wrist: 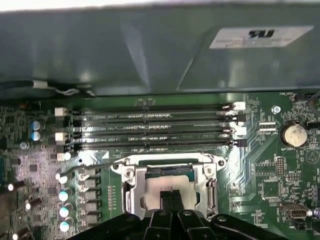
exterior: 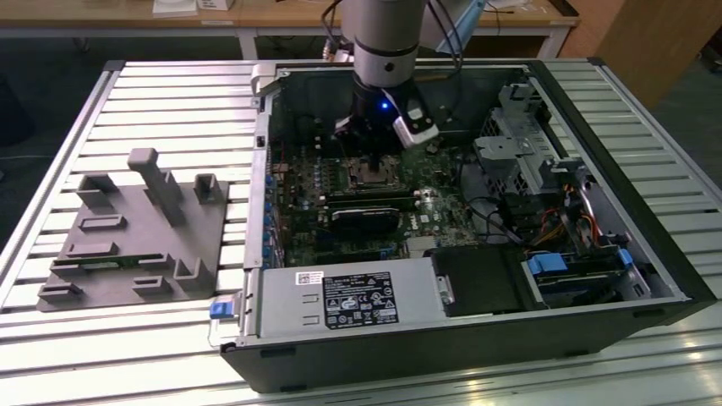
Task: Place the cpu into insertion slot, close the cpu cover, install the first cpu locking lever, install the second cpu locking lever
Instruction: 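Close the cpu cover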
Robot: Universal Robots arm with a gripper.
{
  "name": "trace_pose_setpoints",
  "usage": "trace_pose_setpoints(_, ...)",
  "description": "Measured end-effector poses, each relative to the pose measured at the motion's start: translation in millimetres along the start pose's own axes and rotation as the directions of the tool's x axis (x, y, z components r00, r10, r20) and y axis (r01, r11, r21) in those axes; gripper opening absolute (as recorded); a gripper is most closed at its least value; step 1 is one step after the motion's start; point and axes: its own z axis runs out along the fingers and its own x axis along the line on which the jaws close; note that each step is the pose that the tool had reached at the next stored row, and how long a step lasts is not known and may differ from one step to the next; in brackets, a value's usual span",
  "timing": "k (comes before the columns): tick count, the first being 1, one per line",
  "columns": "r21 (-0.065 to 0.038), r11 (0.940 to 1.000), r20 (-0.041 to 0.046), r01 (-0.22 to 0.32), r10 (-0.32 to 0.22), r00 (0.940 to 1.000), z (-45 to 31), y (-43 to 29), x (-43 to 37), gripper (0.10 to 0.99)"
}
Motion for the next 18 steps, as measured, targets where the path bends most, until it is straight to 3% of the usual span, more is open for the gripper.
trace_pose_setpoints(5, 0.000, 1.0000, 0.0053, 0.009, -0.009, 0.9999, -0.1, -4.2, 3.2, 0.106)
trace_pose_setpoints(11, -0.001, 0.9999, 0.0206, 0.011, -0.011, 0.9997, 0.8, -7.3, 13.7, 0.106)
trace_pose_setpoints(18, -0.001, 0.9999, 0.0228, 0.016, -0.016, 0.9996, 3.8, -8.4, 26.9, 0.106)
